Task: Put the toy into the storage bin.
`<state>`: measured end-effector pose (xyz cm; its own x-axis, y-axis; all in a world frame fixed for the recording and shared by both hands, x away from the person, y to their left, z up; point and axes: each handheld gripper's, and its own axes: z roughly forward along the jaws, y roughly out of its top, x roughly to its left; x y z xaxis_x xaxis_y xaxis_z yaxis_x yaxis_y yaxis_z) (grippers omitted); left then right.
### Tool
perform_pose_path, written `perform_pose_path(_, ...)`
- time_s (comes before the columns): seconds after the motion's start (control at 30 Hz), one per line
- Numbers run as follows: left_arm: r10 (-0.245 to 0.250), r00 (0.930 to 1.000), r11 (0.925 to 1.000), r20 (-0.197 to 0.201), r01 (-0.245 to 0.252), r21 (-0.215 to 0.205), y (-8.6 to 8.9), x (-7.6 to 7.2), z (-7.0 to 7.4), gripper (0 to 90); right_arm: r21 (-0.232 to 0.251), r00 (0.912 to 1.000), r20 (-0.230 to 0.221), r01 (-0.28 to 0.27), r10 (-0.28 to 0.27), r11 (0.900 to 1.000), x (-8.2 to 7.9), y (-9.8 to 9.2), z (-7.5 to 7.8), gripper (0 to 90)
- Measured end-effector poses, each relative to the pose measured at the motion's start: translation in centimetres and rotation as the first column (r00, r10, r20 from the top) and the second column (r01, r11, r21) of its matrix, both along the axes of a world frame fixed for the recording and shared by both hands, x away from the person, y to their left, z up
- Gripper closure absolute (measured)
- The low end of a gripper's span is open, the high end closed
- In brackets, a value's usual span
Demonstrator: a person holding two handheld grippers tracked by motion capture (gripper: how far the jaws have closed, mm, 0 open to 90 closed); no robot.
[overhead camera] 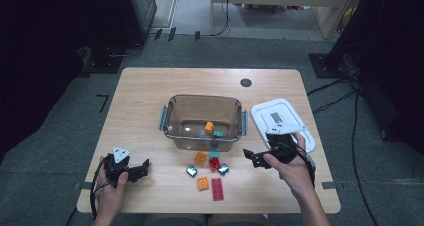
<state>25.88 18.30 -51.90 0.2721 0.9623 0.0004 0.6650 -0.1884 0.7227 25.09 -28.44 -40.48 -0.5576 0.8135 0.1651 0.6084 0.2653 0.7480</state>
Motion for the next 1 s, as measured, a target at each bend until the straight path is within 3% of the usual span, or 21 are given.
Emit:
perform_pose_path(0.2,0.0,1.0,1.0,-0.001,0.0,0.0,0.0,0.0,0.0,7.3,0.008,0.9987,-0.033,0.04,-0.04,0.999,-1.6,-1.0,-3.9,0.0)
perform_pose_path(0.3,-0.001,1.0,1.0,-0.001,0.001,0.001,0.0,0.0,0.0,7.3,-0.029,0.9977,-0.055,0.04,-0.041,0.999,-1.9,-1.0,-5.3,0.7)
perform_pose_path(0.37,-0.002,1.0,1.0,-0.002,0.002,0.002,0.0,0.0,0.0,7.3,-0.01,0.9973,-0.057,0.046,-0.046,0.999,-2.2,-0.8,-5.8,3.5)
perform_pose_path(0.53,-0.002,1.0,1.0,-0.002,0.002,0.003,0.0,0.1,0.0,7.3,-0.029,0.9983,-0.049,0.031,-0.032,0.999,-2.6,0.6,-6.8,12.8)
perform_pose_path(0.83,-0.002,1.0,1.0,-0.002,0.002,0.002,0.0,0.1,0.0,7.3,-0.027,0.9962,-0.033,0.079,-0.08,0.996,-2.8,2.8,-8.2,30.8)
perform_pose_path(1.0,0.0,1.0,1.0,-0.002,0.0,0.002,-0.1,0.2,0.0,7.3,-0.032,0.9982,-0.014,0.058,-0.059,0.998,-3.0,4.2,-8.5,36.9)
